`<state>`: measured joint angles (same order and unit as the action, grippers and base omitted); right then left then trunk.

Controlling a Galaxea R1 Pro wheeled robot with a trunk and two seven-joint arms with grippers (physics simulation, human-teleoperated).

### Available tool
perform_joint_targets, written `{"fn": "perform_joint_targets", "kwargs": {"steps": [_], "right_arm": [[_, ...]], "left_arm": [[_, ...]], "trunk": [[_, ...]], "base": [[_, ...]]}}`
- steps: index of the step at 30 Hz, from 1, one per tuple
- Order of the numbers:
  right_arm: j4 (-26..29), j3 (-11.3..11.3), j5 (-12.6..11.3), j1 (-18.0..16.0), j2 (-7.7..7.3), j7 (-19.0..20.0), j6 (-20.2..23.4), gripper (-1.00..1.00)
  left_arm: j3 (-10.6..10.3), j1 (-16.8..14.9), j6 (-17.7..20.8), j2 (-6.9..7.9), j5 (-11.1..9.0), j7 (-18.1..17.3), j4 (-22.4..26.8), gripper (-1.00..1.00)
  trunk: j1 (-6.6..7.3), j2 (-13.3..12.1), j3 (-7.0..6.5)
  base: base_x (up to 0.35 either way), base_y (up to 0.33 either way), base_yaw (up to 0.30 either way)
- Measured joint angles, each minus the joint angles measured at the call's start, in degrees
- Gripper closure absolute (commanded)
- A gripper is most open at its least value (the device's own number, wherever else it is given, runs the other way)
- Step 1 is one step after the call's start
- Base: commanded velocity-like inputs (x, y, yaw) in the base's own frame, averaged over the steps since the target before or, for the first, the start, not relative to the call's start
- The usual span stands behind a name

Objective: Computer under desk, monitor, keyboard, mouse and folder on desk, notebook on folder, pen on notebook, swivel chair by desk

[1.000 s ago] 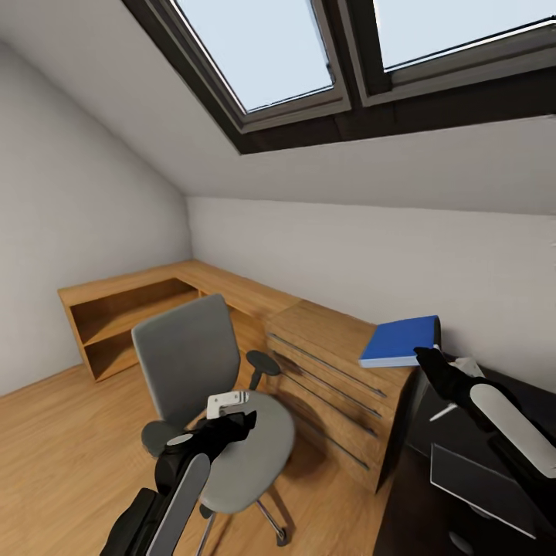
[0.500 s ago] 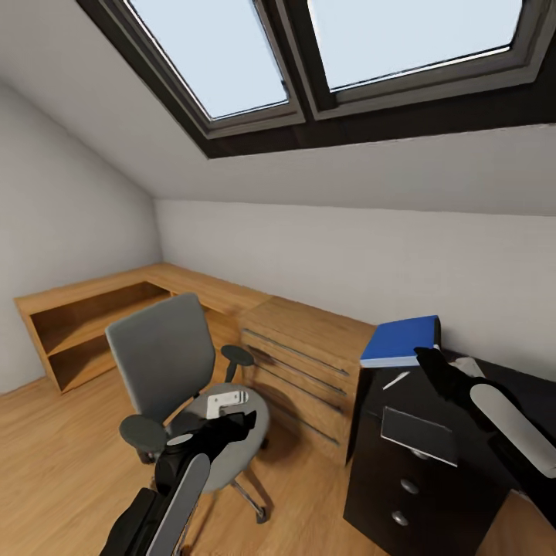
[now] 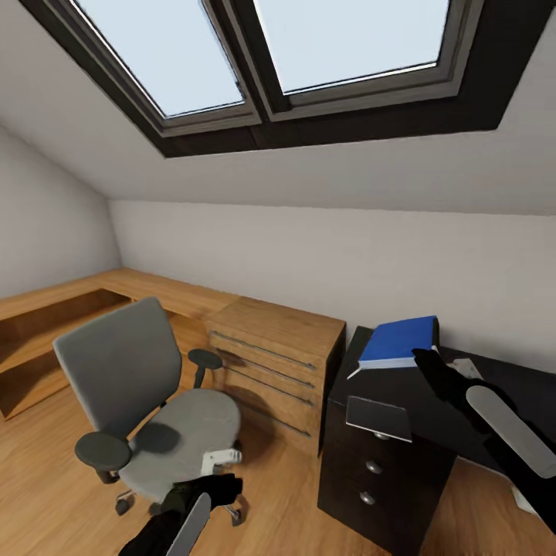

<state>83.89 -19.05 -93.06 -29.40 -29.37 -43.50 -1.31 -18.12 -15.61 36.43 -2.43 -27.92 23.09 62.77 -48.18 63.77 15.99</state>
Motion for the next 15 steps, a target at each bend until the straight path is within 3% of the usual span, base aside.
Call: {"fn": "perform_joint_targets", "kwargs": {"steps": [1, 2, 3, 8, 12, 15], "right_arm": [[0.05, -0.06, 0.35, -0.03, 0.06, 0.05, 0.03, 1.0], [0.06, -0.07, 0.34, -0.03, 0.06, 0.05, 0.02, 1.0], [0.03, -0.13, 0.35, -0.03, 0.06, 0.1, 0.03, 1.0], [-0.5, -0.29, 0.66, -0.03, 0.64, 0.14, 0.03, 1.0], [-4.59, 0.02, 5.51, -0.04, 3.08, 0.83, 0.03, 1.0], [-5.45, 0.4, 7.79, -0.04, 4.11, 3.07, 0.03, 1.0]], "left_arm": [[-5.9, 0.0, -13.76, 0.04, -0.17, -0.07, -8.74, -1.0], [-6.84, 0.02, -16.51, 0.03, -0.23, -0.07, -18.03, -1.0], [-7.81, 0.02, -19.14, -0.11, -0.27, -0.06, -22.24, -1.0], [-8.09, 0.0, -20.69, -0.27, -0.26, -0.02, -25.09, -1.0], [-7.86, -0.01, -27.85, -0.29, -0.57, 0.06, -25.34, -1.0], [-7.75, 0.0, -30.23, -0.23, -0.67, 0.02, -26.44, -1.0]], "trunk": [[0.0, 0.01, -0.01], [0.0, -0.01, 0.01], [0.0, 0.0, 0.01], [0.0, 0.0, 0.0], [0.0, 0.0, 0.0], [0.0, 0.0, 0.0]], "base": [[0.0, 0.0, -0.291], [0.0, 0.0, -0.292], [0.0, 0.0, -0.292], [0.0, 0.0, -0.292], [0.0, 0.0, -0.293], [0.0, 0.0, -0.295]]}}
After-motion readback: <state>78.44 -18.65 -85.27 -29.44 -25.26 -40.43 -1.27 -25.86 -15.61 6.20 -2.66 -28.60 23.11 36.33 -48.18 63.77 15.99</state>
